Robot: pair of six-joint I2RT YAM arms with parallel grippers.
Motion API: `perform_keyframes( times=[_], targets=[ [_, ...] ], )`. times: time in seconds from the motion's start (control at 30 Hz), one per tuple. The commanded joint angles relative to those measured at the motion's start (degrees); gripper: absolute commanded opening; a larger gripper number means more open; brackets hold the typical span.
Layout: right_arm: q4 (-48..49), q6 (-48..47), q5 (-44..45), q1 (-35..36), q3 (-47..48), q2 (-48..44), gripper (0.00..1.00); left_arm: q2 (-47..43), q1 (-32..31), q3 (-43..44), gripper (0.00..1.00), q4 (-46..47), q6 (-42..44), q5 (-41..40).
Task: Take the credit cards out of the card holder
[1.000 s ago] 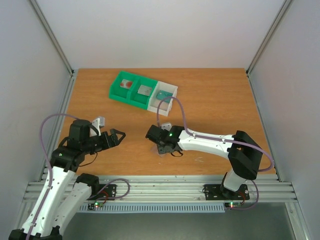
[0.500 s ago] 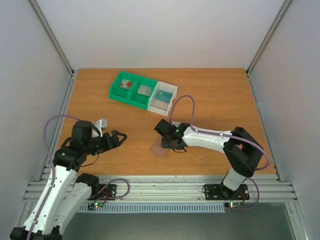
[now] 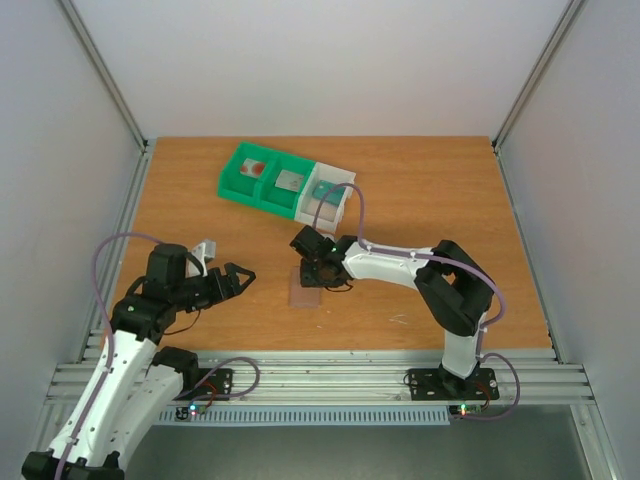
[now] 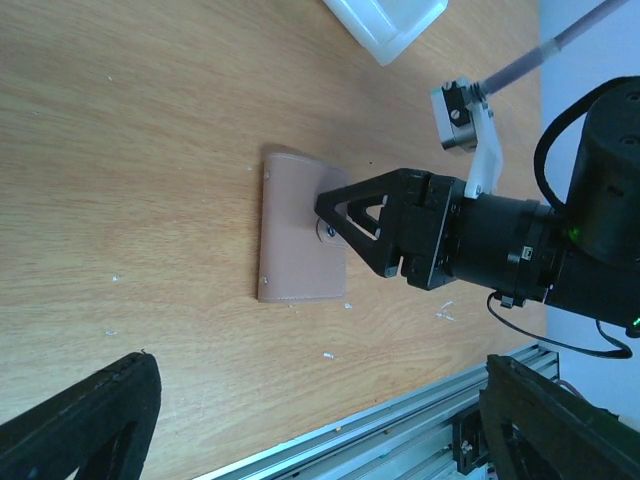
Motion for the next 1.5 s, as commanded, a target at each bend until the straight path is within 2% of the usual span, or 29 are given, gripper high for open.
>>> perform_keyframes(
  times=[0.0, 0.17, 0.27, 0.37, 0.63, 1.17, 1.47],
  targets=[
    [-2.89, -4.64, -1.56, -0.11, 3.44, -0.35, 0.45, -0.74, -0.21, -0.11, 0.88, 3.25, -0.65, 0.99],
    [-11.41, -3.35, 2.99, 1.45, 6.66, -2.09, 0.44, -1.54, -0.21, 0.61, 0.88, 2.89, -0.47, 0.43],
    [-15.19, -2.78, 5.48, 3.33, 8.95, -1.54, 0.4, -2.99, -0.13, 0.72, 0.88, 2.55, -0.71, -0.51],
    [-17.28, -1.71, 6.9, 4.86, 10.66, -0.75, 0.36, -4.63, -0.21, 1.62, 0.88, 1.15, -0.75, -2.32],
    [-21.47, -0.28, 7.97, 6.96, 16.67, 4.2, 0.34, -8.82, -0.21, 4.6, 0.88, -3.08, -0.4, -6.27],
    [-21.97, 0.83, 10.53, 8.09, 17.43, 10.98, 0.34, -11.58, -0.21, 4.4, 0.89, -4.82, -1.1, -8.65],
    [-23.33, -0.21, 13.04, 8.09, 18.73, 10.6, 0.33, -11.91, -0.21, 4.16, 0.89, -4.79, -1.87, -8.75]
  ],
)
